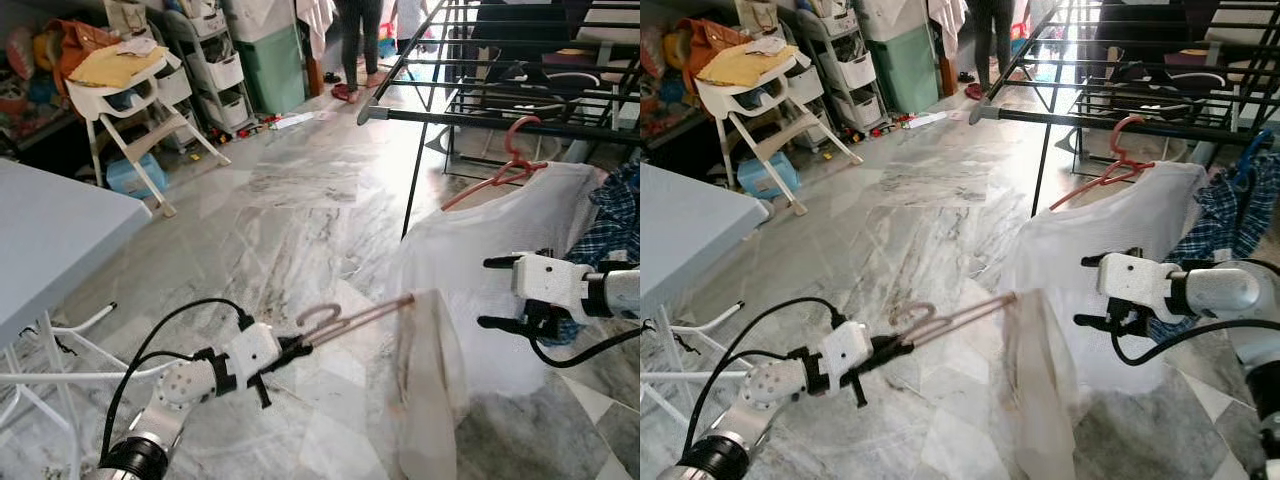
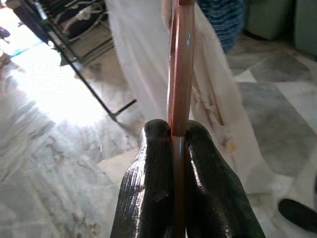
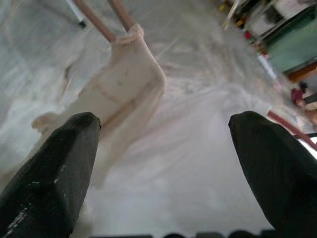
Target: Hang hanger
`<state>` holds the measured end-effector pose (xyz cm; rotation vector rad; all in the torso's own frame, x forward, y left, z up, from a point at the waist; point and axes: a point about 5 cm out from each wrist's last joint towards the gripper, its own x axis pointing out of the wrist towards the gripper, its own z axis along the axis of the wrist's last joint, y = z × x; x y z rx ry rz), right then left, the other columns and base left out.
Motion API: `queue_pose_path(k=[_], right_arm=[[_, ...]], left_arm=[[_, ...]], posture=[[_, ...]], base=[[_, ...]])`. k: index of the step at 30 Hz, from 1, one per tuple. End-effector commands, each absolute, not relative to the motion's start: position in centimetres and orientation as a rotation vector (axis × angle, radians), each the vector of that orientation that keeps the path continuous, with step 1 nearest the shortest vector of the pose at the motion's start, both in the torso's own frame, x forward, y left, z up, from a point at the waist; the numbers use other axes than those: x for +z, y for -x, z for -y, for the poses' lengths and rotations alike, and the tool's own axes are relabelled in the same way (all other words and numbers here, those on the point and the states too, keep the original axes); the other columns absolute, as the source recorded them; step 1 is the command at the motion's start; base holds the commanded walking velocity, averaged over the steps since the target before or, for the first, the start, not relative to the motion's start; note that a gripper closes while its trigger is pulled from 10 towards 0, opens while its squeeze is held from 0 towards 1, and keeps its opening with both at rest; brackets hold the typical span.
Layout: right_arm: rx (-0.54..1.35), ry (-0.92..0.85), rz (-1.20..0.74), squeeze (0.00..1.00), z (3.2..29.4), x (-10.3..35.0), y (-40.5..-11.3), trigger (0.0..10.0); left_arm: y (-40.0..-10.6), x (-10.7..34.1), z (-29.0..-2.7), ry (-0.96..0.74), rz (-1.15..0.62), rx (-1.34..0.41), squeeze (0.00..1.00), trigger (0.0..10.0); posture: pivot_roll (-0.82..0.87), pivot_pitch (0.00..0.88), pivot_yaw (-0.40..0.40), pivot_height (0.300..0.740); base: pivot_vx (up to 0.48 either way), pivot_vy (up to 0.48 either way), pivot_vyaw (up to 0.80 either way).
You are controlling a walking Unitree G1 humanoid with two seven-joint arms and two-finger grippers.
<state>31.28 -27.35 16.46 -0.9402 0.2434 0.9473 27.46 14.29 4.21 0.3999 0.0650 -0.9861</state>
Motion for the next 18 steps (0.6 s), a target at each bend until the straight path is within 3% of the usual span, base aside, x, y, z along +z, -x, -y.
queue_pose_path(k=[1, 9, 11, 18], right_arm=[[0.918, 0.938, -0.188, 0.91, 27.0, 16.7, -31.5, 10.0], [0.742, 0.958, -0.031, 0.82, 26.5, 18.2, -33.0, 10.0], [0.677, 0.962, 0.017, 0.67, 26.3, 18.7, -33.4, 10.0], [0.607, 0.955, 0.074, 0.53, 25.8, 18.8, -33.8, 10.0]], left_arm=[[-27.9, 4.8, -15.0, -0.392, -0.040, -0.939, 0.00, 0.0], [-27.9, 4.6, -15.2, -0.378, -0.030, -0.884, 0.00, 0.0], [-28.1, 4.7, -15.4, -0.359, -0.022, -0.831, 0.00, 0.0], [-28.5, 5.2, -15.6, -0.328, 0.027, -0.724, 0.00, 0.0]], posture=[[-0.13, 0.006, 0.147, 0.740], [-0.13, 0.004, 0.149, 0.740], [-0.13, 0.004, 0.147, 0.740], [-0.13, 0.006, 0.140, 0.740]], base=[[0.000, 0.000, 0.00], [0.000, 0.000, 0.00], [0.000, 0.000, 0.00], [0.000, 0.000, 0.00]])
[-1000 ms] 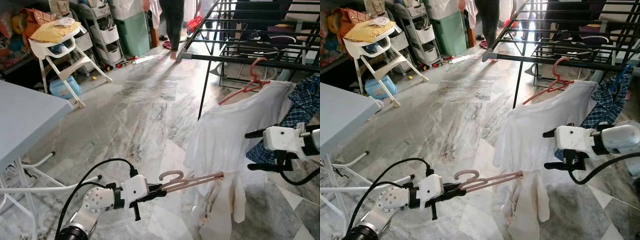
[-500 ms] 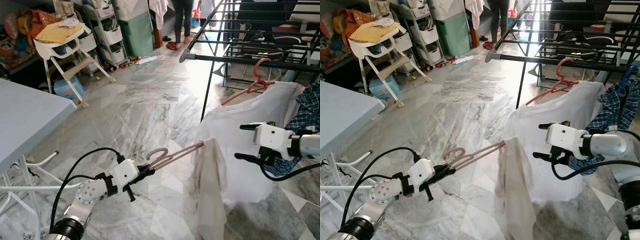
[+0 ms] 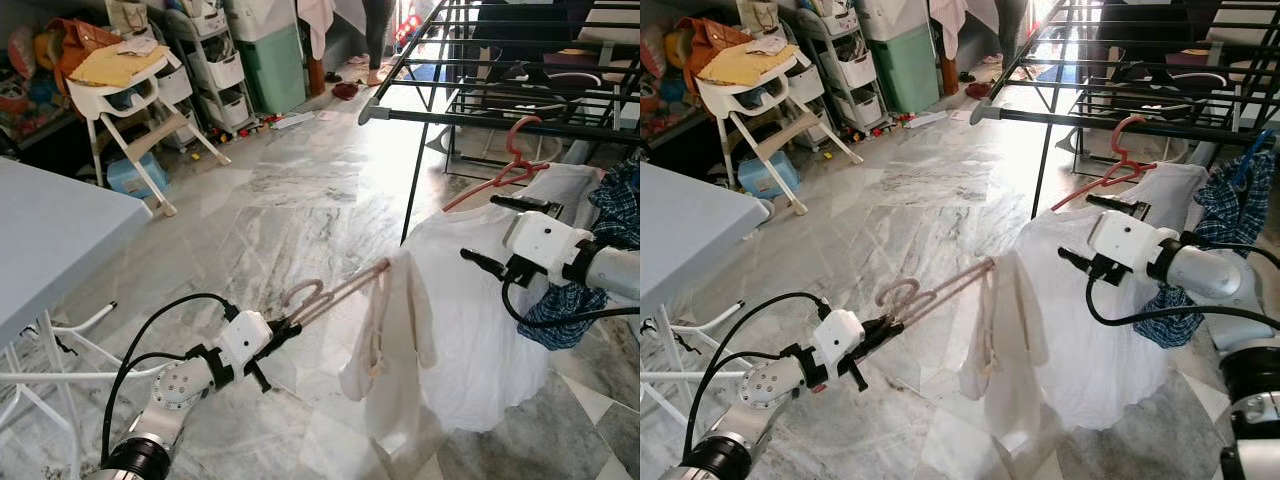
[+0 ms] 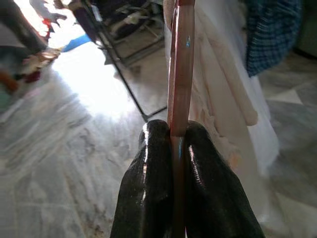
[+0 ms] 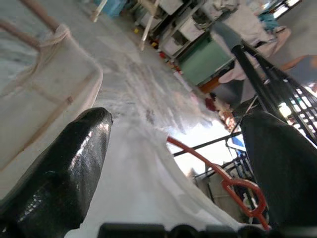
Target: Hang hanger
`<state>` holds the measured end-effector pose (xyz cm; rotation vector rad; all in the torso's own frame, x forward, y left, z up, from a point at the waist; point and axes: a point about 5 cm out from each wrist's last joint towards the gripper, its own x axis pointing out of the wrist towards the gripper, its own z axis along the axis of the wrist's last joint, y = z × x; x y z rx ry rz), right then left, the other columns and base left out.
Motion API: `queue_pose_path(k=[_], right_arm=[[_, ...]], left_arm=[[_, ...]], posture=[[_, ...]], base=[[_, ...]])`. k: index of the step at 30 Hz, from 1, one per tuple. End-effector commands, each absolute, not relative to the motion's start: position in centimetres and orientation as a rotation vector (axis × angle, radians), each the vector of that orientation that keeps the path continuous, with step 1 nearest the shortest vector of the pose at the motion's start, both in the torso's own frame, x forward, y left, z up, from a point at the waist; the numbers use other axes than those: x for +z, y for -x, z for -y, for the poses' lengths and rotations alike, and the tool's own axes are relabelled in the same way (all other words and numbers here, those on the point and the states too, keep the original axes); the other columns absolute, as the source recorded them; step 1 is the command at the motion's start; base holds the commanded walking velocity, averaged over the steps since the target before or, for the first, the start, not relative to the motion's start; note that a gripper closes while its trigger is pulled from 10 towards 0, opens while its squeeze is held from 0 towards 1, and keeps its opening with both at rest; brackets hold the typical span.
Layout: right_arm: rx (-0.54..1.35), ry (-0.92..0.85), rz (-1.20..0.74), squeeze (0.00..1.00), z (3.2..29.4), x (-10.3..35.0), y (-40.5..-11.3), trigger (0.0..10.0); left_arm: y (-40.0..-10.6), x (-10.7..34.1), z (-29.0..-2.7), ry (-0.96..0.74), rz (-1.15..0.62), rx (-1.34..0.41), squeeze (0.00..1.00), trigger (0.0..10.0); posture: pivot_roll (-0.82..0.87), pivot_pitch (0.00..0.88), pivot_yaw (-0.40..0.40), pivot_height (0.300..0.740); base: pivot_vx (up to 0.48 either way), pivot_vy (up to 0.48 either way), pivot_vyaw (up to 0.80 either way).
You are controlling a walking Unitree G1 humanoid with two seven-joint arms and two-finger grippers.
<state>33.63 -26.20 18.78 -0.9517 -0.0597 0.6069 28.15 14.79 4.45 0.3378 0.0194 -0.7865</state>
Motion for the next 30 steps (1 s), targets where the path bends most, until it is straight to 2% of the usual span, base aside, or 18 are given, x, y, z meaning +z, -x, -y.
queue_pose_path(k=[1, 2, 3, 5, 7, 8, 10, 11, 12, 13, 19, 27, 30], right_arm=[[0.579, 0.949, 0.077, 0.49, 25.9, 18.7, -33.9, 10.0], [0.560, 0.944, 0.078, 0.49, 25.9, 18.6, -34.0, 10.0], [0.518, 0.922, 0.079, 0.42, 26.1, 18.4, -34.1, 10.0], [0.451, 0.867, 0.076, 0.39, 26.1, 17.8, -34.3, 10.0], [0.409, 0.811, 0.052, 0.31, 25.7, 16.3, -34.2, 10.0], [0.407, 0.803, 0.047, 0.31, 25.6, 15.9, -34.1, 10.0], [0.417, 0.733, 0.005, 0.14, 24.7, 13.9, -33.7, 10.0], [0.417, 0.733, 0.005, 0.14, 24.7, 13.9, -33.7, 10.0], [0.423, 0.712, -0.015, 0.03, 24.4, 13.1, -33.5, 10.0], [0.443, 0.678, -0.043, 0.00, 23.8, 12.1, -33.3, 10.0], [0.448, 0.593, -0.112, 0.00, 22.1, 9.9, -33.3, 10.0], [0.316, 0.473, -0.090, 0.00, 19.1, 10.7, -35.5, 10.0], [0.224, 0.462, -0.067, 0.00, 19.3, 11.4, -36.1, 10.0]], left_arm=[[-28.7, 5.4, -15.5, -0.314, 0.040, -0.706, 0.00, 0.0], [-28.8, 5.6, -15.5, -0.303, 0.048, -0.695, 0.00, 0.0], [-28.9, 5.8, -15.4, -0.299, 0.063, -0.684, 0.00, 0.0], [-29.1, 6.1, -15.0, -0.289, 0.087, -0.676, 0.00, 0.0], [-29.2, 6.5, -14.6, -0.279, 0.115, -0.668, 0.00, 0.0], [-29.2, 6.6, -14.5, -0.276, 0.121, -0.668, 0.00, 0.0], [-29.2, 7.0, -14.0, -0.266, 0.151, -0.669, 0.00, 0.0], [-29.2, 7.0, -14.0, -0.266, 0.151, -0.669, 0.00, 0.0], [-29.2, 7.2, -13.8, -0.263, 0.163, -0.673, 0.00, 0.0], [-29.2, 7.6, -13.6, -0.260, 0.185, -0.683, 0.00, 0.0], [-29.0, 8.9, -13.0, -0.253, 0.245, -0.702, 0.00, 0.0], [-27.4, 9.4, -12.1, -0.243, 0.265, -0.739, 0.00, 0.0], [-27.0, 9.3, -12.1, -0.242, 0.257, -0.741, 0.00, 0.0]], posture=[[-0.13, 0.007, 0.137, 0.740], [-0.13, 0.007, 0.137, 0.740], [-0.12, 0.007, 0.130, 0.740], [-0.12, 0.006, 0.127, 0.740], [-0.12, 0.006, 0.118, 0.740], [-0.12, 0.006, 0.118, 0.740], [-0.11, 0.008, 0.110, 0.740], [-0.11, 0.008, 0.110, 0.740], [-0.11, 0.008, 0.109, 0.740], [-0.10, 0.013, 0.102, 0.740], [-0.08, 0.023, 0.088, 0.740], [-0.05, 0.046, 0.066, 0.740], [-0.05, 0.049, 0.063, 0.740]], base=[[0.000, 0.000, 0.00], [0.000, 0.000, 0.00], [0.000, 0.000, 0.00], [0.000, 0.000, 0.00], [0.000, 0.000, 0.00], [0.000, 0.000, 0.00], [0.000, 0.000, 0.00], [0.000, 0.000, 0.00], [0.000, 0.000, 0.00], [0.000, 0.000, 0.00], [0.000, 0.000, 0.00], [0.000, 0.000, 0.00], [0.000, 0.000, 0.00]])
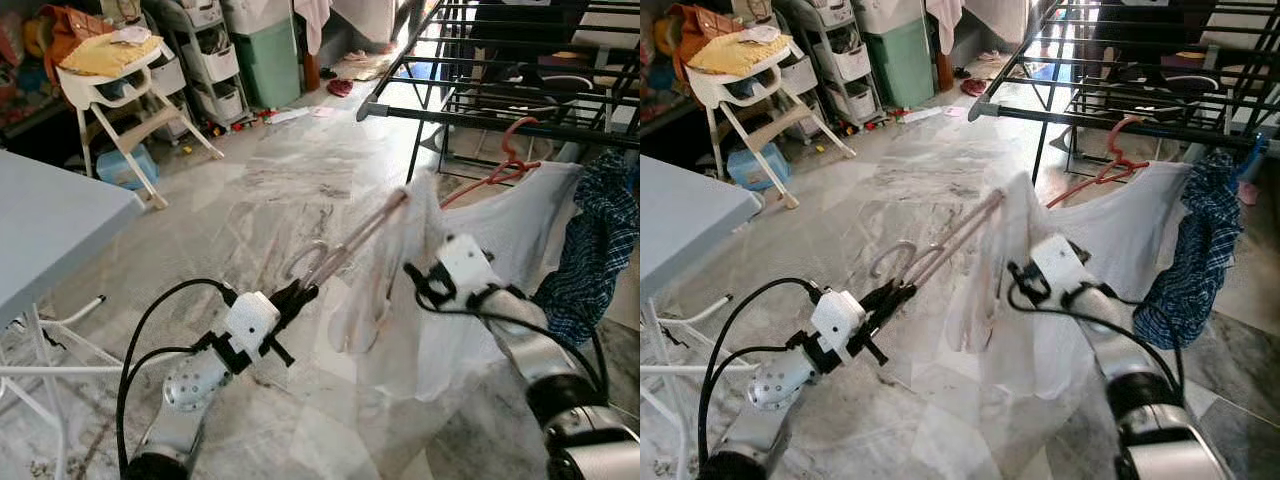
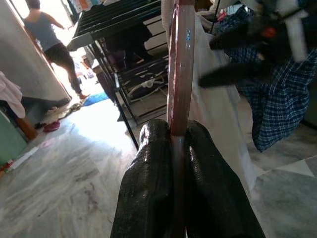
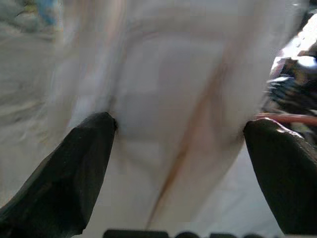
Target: Hang hanger
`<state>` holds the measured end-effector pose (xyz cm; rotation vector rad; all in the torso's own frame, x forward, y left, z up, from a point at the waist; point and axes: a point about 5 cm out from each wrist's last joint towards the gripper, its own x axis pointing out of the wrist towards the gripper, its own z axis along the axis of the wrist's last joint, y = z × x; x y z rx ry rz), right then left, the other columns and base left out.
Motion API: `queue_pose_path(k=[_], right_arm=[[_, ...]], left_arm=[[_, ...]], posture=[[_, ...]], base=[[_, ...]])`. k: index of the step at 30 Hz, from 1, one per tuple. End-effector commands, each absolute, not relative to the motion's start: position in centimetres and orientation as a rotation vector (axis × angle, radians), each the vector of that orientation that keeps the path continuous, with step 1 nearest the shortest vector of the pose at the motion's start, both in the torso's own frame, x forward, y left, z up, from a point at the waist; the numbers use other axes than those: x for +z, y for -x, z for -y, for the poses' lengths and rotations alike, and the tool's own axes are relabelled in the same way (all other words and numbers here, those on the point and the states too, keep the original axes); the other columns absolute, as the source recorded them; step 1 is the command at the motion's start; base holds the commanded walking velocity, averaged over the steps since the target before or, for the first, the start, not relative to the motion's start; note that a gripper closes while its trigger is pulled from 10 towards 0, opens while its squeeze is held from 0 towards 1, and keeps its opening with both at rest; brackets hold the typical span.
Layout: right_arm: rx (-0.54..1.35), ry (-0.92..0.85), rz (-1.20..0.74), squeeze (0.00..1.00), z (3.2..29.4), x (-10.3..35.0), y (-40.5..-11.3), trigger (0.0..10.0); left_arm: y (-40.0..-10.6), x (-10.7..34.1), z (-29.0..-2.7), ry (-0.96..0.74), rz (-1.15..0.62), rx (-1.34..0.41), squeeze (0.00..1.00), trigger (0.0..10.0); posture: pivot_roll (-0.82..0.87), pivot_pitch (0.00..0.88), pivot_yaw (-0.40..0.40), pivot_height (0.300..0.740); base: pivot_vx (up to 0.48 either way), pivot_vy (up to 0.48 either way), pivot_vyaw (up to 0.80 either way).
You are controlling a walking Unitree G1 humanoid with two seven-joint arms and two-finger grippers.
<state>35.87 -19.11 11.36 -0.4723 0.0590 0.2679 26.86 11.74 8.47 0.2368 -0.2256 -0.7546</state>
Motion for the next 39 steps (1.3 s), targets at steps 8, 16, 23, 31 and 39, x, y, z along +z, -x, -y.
queue_pose_path(k=[8, 16, 23, 31, 39], right_arm=[[0.051, 0.506, -0.072, 0.00, 21.0, 12.4, -36.8, 10.0], [0.192, 0.384, -0.006, 0.00, 19.3, 13.0, -36.8, 10.0], [0.426, 0.318, 0.058, 0.00, 17.2, 13.3, -36.2, 10.0], [0.483, 0.301, 0.065, 0.00, 16.2, 13.4, -36.3, 0.0], [0.462, 0.292, 0.072, 0.00, 16.6, 13.4, -36.2, 0.0]], left_arm=[[-26.4, 9.2, -12.3, -0.242, 0.231, -0.739, 0.00, 0.0], [-26.4, 9.3, -11.9, -0.237, 0.223, -0.750, 0.00, 0.0], [-26.3, 9.3, -11.6, -0.231, 0.218, -0.771, 0.00, 0.0], [-26.2, 9.4, -11.6, -0.232, 0.215, -0.785, 0.00, 0.0], [-26.1, 9.5, -11.5, -0.226, 0.212, -0.798, 0.00, 0.0]], posture=[[-0.04, 0.053, 0.058, 0.740], [-0.05, 0.054, 0.060, 0.740], [-0.05, 0.054, 0.064, 0.740], [-0.05, 0.052, 0.064, 0.740], [-0.05, 0.048, 0.066, 0.740]], base=[[0.000, 0.000, 0.00], [0.000, 0.000, 0.00], [0.000, 0.000, 0.00], [0.000, 0.000, 0.00], [0.000, 0.000, 0.00]])
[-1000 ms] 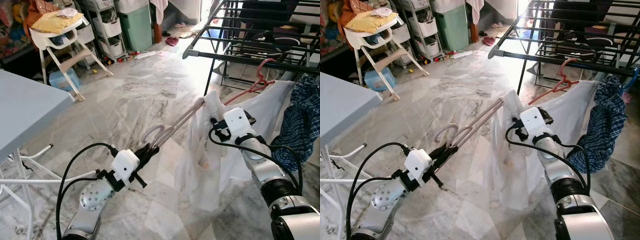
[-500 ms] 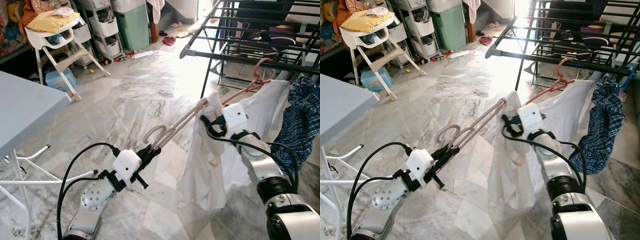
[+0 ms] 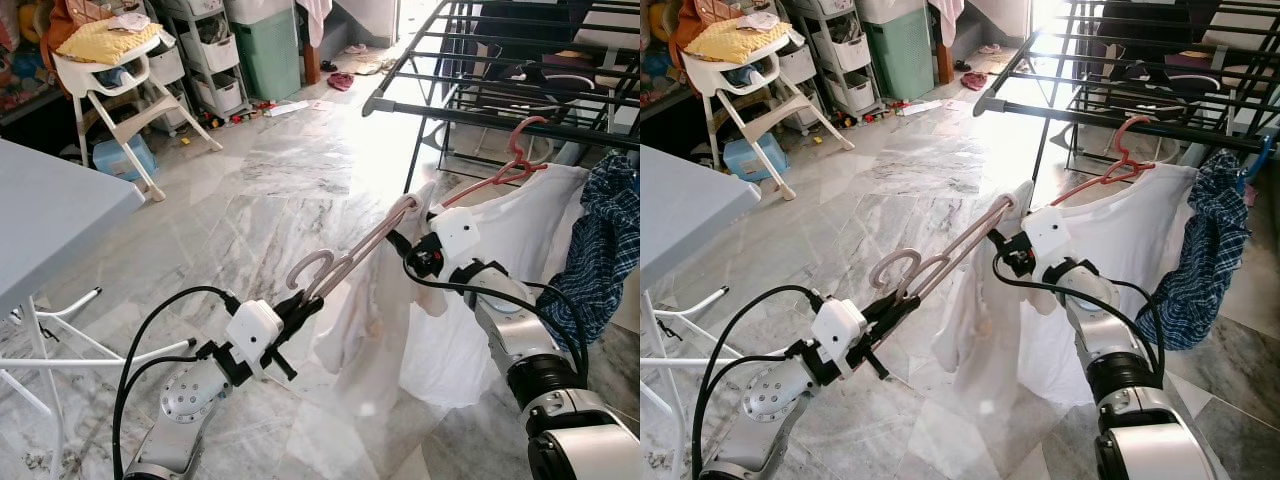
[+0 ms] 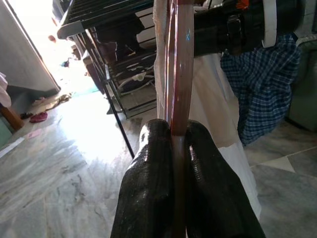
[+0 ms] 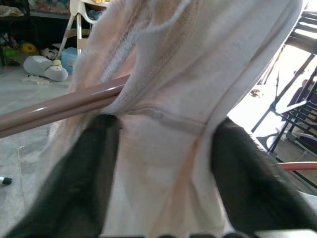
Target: Hang hanger
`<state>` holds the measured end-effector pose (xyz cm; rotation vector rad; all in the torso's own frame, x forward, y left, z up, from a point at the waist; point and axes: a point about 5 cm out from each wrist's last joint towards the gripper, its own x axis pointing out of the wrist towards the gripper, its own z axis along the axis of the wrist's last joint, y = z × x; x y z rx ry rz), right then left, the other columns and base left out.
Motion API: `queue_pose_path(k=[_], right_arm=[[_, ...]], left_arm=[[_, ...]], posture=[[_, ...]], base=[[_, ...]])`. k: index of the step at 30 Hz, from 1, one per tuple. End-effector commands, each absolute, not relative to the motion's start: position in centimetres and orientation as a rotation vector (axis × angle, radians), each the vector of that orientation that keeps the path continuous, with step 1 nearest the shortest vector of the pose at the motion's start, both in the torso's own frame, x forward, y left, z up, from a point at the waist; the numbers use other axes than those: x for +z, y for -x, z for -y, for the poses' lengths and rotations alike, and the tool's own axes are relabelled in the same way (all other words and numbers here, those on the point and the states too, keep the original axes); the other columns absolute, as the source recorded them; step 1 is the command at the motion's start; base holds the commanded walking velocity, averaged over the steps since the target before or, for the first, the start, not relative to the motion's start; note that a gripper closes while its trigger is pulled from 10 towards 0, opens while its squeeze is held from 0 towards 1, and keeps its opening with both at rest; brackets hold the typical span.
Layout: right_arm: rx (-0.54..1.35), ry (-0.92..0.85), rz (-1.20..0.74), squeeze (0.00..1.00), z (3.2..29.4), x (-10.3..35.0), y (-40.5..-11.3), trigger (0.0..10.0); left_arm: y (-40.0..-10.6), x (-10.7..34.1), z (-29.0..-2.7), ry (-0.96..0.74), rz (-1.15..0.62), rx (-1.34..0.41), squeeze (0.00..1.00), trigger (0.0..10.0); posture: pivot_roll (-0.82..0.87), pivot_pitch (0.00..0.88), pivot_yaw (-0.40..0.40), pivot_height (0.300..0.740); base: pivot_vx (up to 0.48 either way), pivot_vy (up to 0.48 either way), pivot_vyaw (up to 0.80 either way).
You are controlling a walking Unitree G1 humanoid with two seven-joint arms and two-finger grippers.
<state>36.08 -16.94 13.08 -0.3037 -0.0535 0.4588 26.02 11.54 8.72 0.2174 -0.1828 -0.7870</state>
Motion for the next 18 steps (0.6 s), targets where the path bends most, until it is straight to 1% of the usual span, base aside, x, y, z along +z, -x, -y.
queue_pose_path(k=[1, 18], right_arm=[[0.460, 0.292, 0.072, 0.00, 16.6, 13.4, -36.2, 0.0], [0.365, 0.274, 0.070, 0.00, 17.7, 13.7, -36.7, 0.0]], left_arm=[[-26.2, 9.5, -11.5, -0.225, 0.211, -0.799, 0.00, 0.0], [-26.3, 9.6, -11.2, -0.218, 0.214, -0.810, 0.00, 0.0]], posture=[[-0.05, 0.046, 0.068, 0.740], [-0.05, 0.035, 0.063, 0.740]], base=[[0.000, 0.000, 0.00], [0.000, 0.000, 0.00]])
